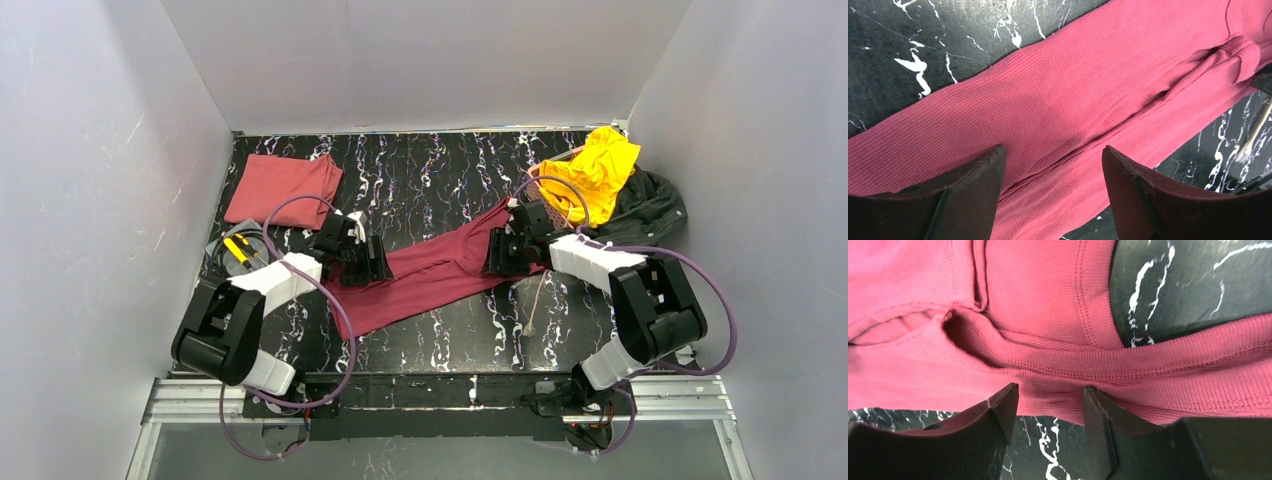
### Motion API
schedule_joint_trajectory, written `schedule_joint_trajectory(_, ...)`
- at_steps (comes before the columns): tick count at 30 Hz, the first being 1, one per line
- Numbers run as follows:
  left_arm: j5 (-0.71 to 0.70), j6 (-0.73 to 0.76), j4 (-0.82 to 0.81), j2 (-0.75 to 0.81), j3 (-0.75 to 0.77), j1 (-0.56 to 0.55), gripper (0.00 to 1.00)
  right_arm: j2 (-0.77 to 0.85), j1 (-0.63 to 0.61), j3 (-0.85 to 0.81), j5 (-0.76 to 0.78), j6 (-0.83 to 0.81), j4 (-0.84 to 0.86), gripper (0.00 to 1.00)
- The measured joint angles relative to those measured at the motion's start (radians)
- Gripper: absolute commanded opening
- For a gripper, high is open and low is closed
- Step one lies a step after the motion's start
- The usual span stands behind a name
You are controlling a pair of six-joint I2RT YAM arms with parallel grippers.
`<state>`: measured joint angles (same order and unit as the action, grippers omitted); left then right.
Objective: Fold and stack the mixed laundry pile
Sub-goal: Fold the tank top at the center of the board.
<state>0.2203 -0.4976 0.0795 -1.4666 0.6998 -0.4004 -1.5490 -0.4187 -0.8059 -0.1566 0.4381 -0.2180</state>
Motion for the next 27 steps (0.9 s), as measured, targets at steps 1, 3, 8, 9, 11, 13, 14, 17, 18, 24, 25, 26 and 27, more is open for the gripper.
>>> schedule_joint_trajectory(1,0.003,-0.008,-0.009,0.002,-0.005,0.002,0.69,-0.003,0.0,-0.002,0.004,-0.003,0.007,0.58)
schedule_joint_trajectory(3,0.005,-0.027,-0.033,0.017,-0.029,0.005,0.69,-0.01,0.0,-0.005,0.013,-0.012,0.016,0.59)
schedule_joint_trajectory(8,0.019,-0.092,-0.103,0.141,-0.164,0.006,0.7,-0.061,-0.002,-0.056,0.031,-0.071,0.029,0.6)
schedule_joint_trajectory(9,0.028,-0.108,-0.108,0.177,-0.196,0.006,0.7,-0.081,-0.002,-0.077,0.033,-0.087,0.036,0.6)
schedule_joint_trajectory(11,0.04,-0.138,-0.113,0.249,-0.255,0.003,0.7,-0.125,-0.003,-0.122,0.036,-0.12,0.046,0.61)
schedule_joint_trajectory(13,0.049,-0.16,-0.109,0.307,-0.296,-0.003,0.7,-0.174,-0.003,-0.172,0.039,-0.154,0.059,0.62)
schedule_joint_trajectory(14,0.054,-0.171,-0.103,0.333,-0.311,-0.008,0.7,-0.198,-0.003,-0.199,0.038,-0.168,0.064,0.62)
schedule_joint_trajectory(17,0.068,-0.196,-0.089,0.383,-0.343,-0.029,0.7,-0.276,-0.003,-0.288,0.034,-0.216,0.073,0.63)
schedule_joint_trajectory(18,0.073,-0.204,-0.087,0.397,-0.353,-0.039,0.7,-0.3,-0.004,-0.314,0.031,-0.23,0.079,0.63)
schedule_joint_trajectory(24,0.093,-0.266,-0.085,0.47,-0.402,-0.148,0.7,-0.436,-0.008,-0.473,-0.003,-0.311,0.122,0.66)
schedule_joint_trajectory(25,0.095,-0.274,-0.084,0.481,-0.408,-0.168,0.7,-0.452,-0.008,-0.494,-0.014,-0.324,0.124,0.66)
schedule_joint_trajectory(26,0.095,-0.282,-0.083,0.489,-0.413,-0.187,0.7,-0.469,-0.009,-0.517,-0.029,-0.339,0.124,0.67)
schedule_joint_trajectory(27,0.097,-0.285,-0.082,0.496,-0.416,-0.203,0.7,-0.484,-0.009,-0.536,-0.042,-0.351,0.123,0.67)
